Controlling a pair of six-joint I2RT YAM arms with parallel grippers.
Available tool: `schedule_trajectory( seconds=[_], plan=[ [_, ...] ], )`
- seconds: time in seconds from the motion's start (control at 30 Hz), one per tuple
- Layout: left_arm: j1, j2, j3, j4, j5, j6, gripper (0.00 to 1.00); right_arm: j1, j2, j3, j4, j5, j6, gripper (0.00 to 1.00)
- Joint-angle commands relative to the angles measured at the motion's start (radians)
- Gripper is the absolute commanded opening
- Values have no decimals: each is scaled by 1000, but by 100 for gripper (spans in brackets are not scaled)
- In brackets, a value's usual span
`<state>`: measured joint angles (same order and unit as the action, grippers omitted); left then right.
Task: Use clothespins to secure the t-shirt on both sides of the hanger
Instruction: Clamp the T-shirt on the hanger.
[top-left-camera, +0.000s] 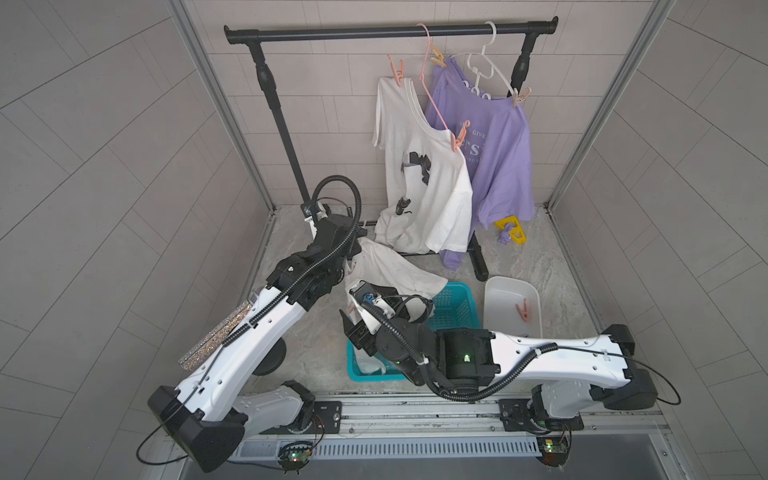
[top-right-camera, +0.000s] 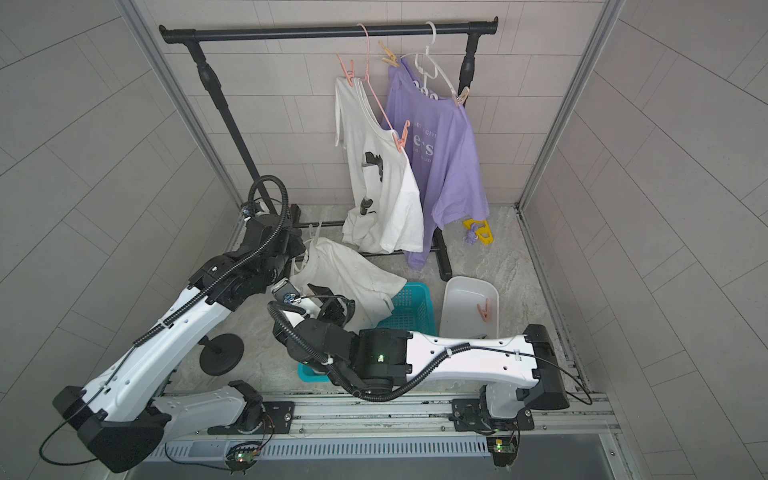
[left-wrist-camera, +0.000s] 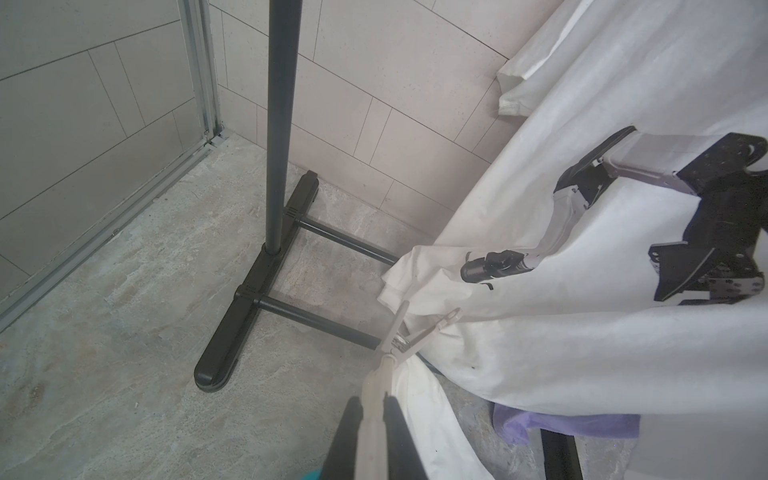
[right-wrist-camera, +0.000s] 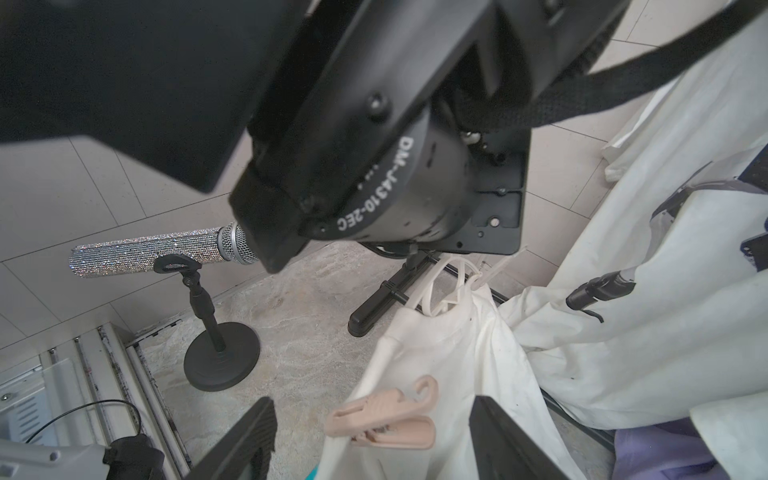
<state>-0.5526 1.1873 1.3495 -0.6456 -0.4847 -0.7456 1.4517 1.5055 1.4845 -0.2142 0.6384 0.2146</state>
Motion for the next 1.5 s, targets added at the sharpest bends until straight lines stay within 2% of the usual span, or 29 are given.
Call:
schedule_trajectory(
  seconds=[0.0,0.33,0.43,0.7,0.9,1.0,1.13,1.37,1.47],
  plan=[
    [1,-12,-2,50,-5,46,0,-14,-55,-44,-41,-46,-15,78],
    [2,0,-9,72,28,121,0,-92,-154,-122,-89,-102,34,79],
    [3,0,-10,76,30,149,0,-143,-178,-152,-111,-183,58,82],
    [8,9,-3,97,53,212,0,-245,-269,-264,-146,-251,74,83],
    [15,29,14,112,102,279,0,-371,-333,-324,-188,-341,98,83],
    [28,34,20,129,162,306,0,-416,-377,-367,-174,-366,45,86],
    [68,42,16,165,297,322,0,-471,-414,-390,-192,-421,-39,88],
    [163,42,7,247,618,369,0,-592,-453,-397,-290,-546,-64,92],
    [197,43,17,262,745,408,0,-678,-487,-426,-286,-660,-61,91]
  ],
)
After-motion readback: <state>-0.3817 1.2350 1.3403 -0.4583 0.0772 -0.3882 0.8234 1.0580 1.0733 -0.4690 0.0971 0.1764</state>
